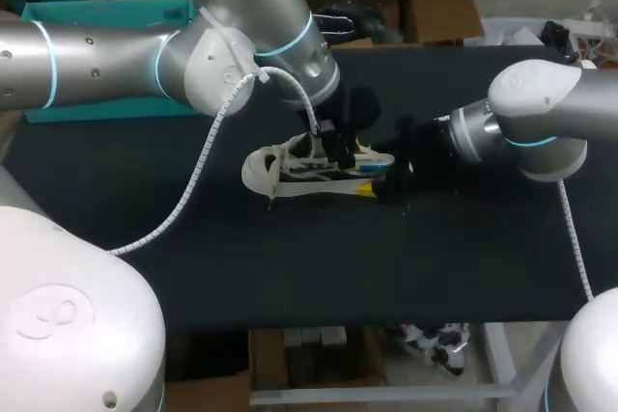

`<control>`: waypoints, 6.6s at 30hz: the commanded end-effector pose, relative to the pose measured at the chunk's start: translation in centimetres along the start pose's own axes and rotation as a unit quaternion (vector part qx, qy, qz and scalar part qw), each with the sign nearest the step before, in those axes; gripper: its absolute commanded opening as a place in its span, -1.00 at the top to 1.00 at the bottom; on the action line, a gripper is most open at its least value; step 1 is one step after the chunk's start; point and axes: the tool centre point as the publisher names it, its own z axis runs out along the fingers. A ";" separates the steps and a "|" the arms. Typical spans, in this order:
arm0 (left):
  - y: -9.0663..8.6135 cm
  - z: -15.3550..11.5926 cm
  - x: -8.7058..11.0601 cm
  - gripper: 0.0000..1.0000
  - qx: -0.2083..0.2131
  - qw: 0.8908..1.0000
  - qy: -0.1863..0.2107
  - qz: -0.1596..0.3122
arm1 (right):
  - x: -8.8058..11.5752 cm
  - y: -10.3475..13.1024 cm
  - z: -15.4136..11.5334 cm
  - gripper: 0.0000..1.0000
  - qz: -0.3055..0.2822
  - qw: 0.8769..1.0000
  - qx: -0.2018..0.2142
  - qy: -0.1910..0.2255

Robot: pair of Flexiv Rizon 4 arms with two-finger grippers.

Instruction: Open the shoe tongue, take the insole out of the shoe, put the insole back into the shoe, and pack the shoe into the shoebox

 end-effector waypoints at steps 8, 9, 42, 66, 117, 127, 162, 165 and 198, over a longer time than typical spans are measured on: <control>-1.3 2.7 -1.0 0.07 -0.021 1.000 -0.021 -0.009 | 0.1 -0.1 0.1 1.00 -0.001 1.000 -0.001 0.000; -1.4 2.9 -1.1 0.07 -0.022 1.000 -0.021 -0.006 | 0.1 -0.1 0.1 1.00 -0.001 1.000 -0.001 0.000; -2.6 -1.8 -1.8 1.00 0.042 0.998 -0.051 -0.013 | 0.1 -0.1 0.1 1.00 -0.001 1.000 -0.001 0.000; -10.1 -11.3 0.7 1.00 0.293 0.955 0.021 0.045 | 1.2 -0.3 -6.4 -1.00 0.017 0.998 0.056 -0.034; 0.6 -30.3 0.2 1.00 0.557 0.789 -0.225 -0.131 | -4.9 8.5 -9.6 -1.00 -0.064 0.942 0.323 0.061; 3.4 -32.5 0.5 1.00 0.555 0.781 -0.220 -0.184 | -4.0 9.5 -8.2 -1.00 -0.083 0.923 0.372 0.052; 13.0 -34.4 1.5 1.00 0.514 0.781 -0.228 -0.270 | -3.3 9.7 0.2 1.00 -0.050 0.858 0.511 0.021; 13.2 -34.2 1.3 1.00 0.512 0.783 -0.227 -0.272 | -3.4 9.6 0.4 1.00 -0.043 0.856 0.515 0.015; 8.2 -32.9 -2.7 1.00 0.544 0.825 -0.100 -0.116 | 1.8 10.7 -4.6 1.00 0.276 0.853 0.408 -0.173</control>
